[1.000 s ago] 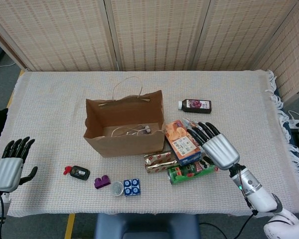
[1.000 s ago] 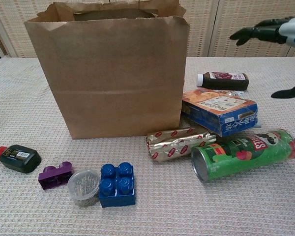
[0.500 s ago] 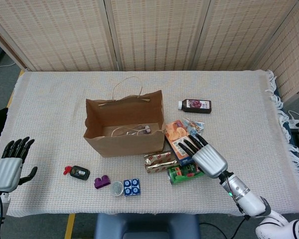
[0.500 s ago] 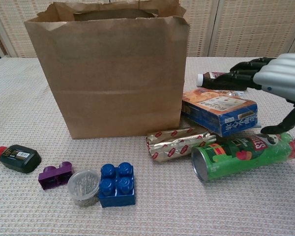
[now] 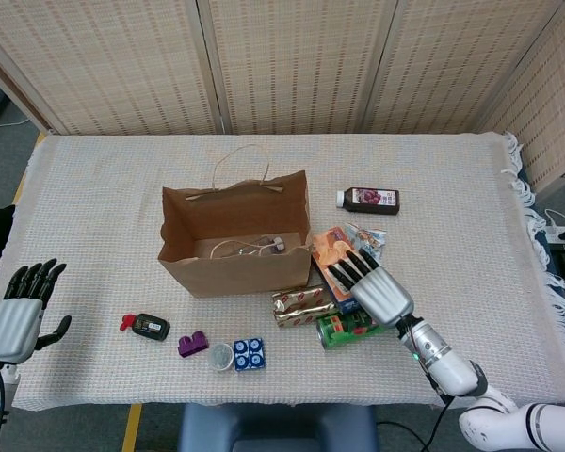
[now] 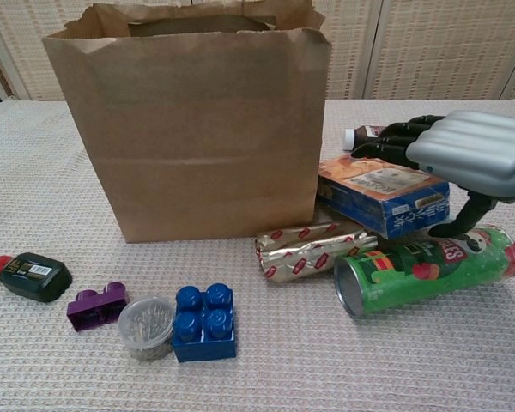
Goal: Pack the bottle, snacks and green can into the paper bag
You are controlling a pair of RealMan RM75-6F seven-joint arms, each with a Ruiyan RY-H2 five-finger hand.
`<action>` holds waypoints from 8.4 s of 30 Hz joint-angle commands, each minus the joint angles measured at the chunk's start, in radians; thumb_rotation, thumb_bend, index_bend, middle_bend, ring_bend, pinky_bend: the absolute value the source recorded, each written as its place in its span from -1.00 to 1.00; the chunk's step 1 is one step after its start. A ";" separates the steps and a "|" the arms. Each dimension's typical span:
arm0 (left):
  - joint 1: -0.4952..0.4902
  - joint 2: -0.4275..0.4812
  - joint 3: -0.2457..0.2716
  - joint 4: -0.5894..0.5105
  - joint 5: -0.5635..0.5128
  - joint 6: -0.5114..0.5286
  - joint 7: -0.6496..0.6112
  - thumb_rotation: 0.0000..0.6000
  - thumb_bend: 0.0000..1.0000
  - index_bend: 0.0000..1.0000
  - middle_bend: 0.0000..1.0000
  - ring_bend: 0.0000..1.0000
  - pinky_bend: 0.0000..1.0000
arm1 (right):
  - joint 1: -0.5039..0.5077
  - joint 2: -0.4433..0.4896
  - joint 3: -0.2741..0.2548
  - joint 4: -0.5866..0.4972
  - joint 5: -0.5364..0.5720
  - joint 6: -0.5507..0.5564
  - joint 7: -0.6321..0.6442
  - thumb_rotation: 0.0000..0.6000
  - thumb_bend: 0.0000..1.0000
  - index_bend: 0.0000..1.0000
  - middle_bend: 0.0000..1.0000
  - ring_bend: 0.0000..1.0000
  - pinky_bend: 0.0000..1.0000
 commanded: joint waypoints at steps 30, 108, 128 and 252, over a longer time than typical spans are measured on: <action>-0.001 0.003 0.003 0.002 0.005 -0.003 -0.015 1.00 -0.32 -0.90 -1.00 -1.00 -1.00 | -0.004 -0.077 0.042 0.073 -0.067 0.080 0.045 1.00 -0.38 0.36 0.19 0.20 0.31; 0.000 0.001 0.000 0.001 0.001 0.000 -0.006 1.00 -0.32 -0.90 -1.00 -1.00 -1.00 | 0.174 -0.053 0.415 -0.422 0.279 0.220 -0.025 1.00 -0.65 -0.97 -0.28 -0.43 -0.35; -0.001 0.001 0.000 0.001 0.000 -0.001 -0.006 1.00 -0.32 -0.90 -1.00 -1.00 -1.00 | 0.069 0.068 0.335 -0.444 0.185 0.307 0.092 1.00 -0.70 -1.00 -0.37 -0.53 -0.46; -0.002 0.003 0.001 0.002 0.003 -0.002 -0.024 1.00 -0.32 -0.90 -1.00 -1.00 -1.00 | 0.261 0.065 0.490 -0.367 0.464 0.304 -0.051 1.00 -0.18 0.48 0.28 0.27 0.38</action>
